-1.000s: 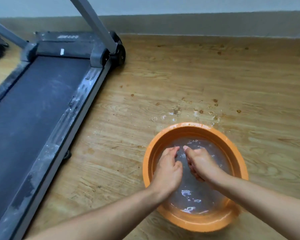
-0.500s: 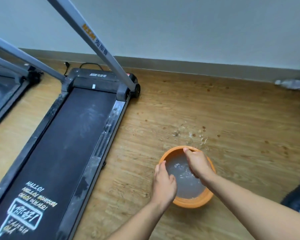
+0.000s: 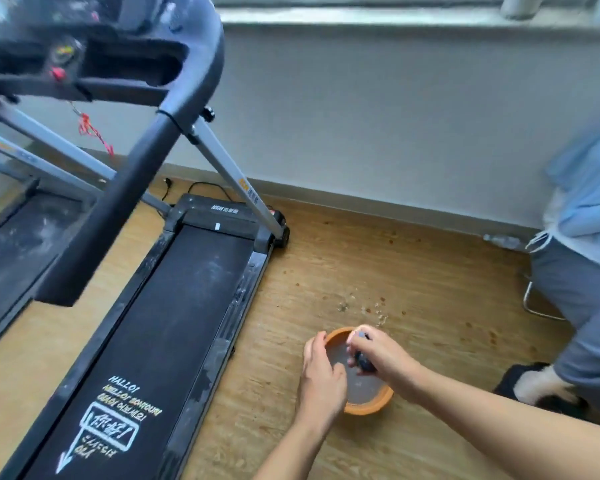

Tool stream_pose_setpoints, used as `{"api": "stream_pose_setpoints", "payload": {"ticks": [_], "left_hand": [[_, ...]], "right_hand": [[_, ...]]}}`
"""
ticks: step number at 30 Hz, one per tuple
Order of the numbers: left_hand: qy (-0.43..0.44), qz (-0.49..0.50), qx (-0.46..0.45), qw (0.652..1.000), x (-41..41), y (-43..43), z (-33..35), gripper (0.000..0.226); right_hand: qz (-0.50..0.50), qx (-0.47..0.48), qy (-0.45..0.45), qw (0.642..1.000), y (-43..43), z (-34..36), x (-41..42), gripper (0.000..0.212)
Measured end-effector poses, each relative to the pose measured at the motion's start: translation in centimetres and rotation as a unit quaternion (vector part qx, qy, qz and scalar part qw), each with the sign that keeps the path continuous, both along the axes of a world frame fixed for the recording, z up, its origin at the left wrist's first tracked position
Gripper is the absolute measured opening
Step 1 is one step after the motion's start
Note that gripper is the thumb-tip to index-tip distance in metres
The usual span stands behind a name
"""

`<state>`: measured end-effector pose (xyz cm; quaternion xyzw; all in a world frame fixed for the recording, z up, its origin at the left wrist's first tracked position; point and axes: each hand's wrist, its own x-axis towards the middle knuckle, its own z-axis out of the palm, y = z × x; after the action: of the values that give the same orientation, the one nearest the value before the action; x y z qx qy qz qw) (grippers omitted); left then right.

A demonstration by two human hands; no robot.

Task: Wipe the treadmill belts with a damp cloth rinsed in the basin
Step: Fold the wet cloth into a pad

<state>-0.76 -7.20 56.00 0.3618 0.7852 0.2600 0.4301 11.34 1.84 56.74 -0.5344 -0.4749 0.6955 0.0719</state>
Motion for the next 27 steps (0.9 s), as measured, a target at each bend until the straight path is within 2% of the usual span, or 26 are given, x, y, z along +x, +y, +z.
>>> {"api": "stream_pose_setpoints", "payload": {"ticks": [2,4,6,7,11,13,14,17,19,21,24,27], "left_hand": [[0.006,-0.003,0.017,1.000,-0.7,-1.4,8.7,0.064],[0.028,-0.010,0.066,0.997,-1.1,-4.0,17.5,0.068],[0.125,0.001,0.155,0.980,-2.3,-6.5,24.7,0.083],[0.167,0.025,0.191,0.967,-3.2,-7.8,27.2,0.081],[0.182,0.054,0.289,0.938,-3.9,-15.3,41.5,0.041],[0.149,0.075,0.338,0.926,-4.6,-19.4,48.2,0.029],[0.126,0.091,0.359,0.920,-4.8,-20.1,50.3,0.026],[0.118,0.192,0.413,0.882,-7.1,-26.5,55.4,0.024],[0.125,0.252,0.450,0.848,-9.0,-31.0,57.0,0.024],[0.127,0.282,0.461,0.832,-11.2,-35.2,57.9,0.025],[0.146,0.287,0.454,0.831,-15.6,-41.1,58.4,0.016],[0.177,0.277,0.453,0.829,-20.0,-46.2,59.5,0.020]], "right_hand": [[-0.016,-0.014,0.026,0.999,-2.6,7.4,0.2,0.022],[0.020,0.001,0.057,0.998,-5.1,15.2,-0.2,0.035],[0.084,0.034,0.091,0.992,-6.4,23.1,-0.5,0.040],[0.104,0.052,0.106,0.988,-6.8,27.3,-0.8,0.043],[0.173,0.163,0.189,0.953,-9.6,41.7,-3.2,0.069],[0.202,0.233,0.232,0.923,-12.4,47.3,-6.4,0.076],[0.195,0.241,0.266,0.913,-13.3,49.2,-7.5,0.075],[0.234,0.270,0.345,0.868,-20.5,55.5,-12.7,0.045],[0.282,0.280,0.362,0.843,-25.3,57.3,-15.9,0.055],[0.341,0.286,0.357,0.822,-29.0,58.3,-18.4,0.066],[0.422,0.398,0.293,0.760,-33.4,59.9,-22.1,0.057],[0.387,0.481,0.273,0.738,-36.9,61.5,-24.7,0.054]]}}
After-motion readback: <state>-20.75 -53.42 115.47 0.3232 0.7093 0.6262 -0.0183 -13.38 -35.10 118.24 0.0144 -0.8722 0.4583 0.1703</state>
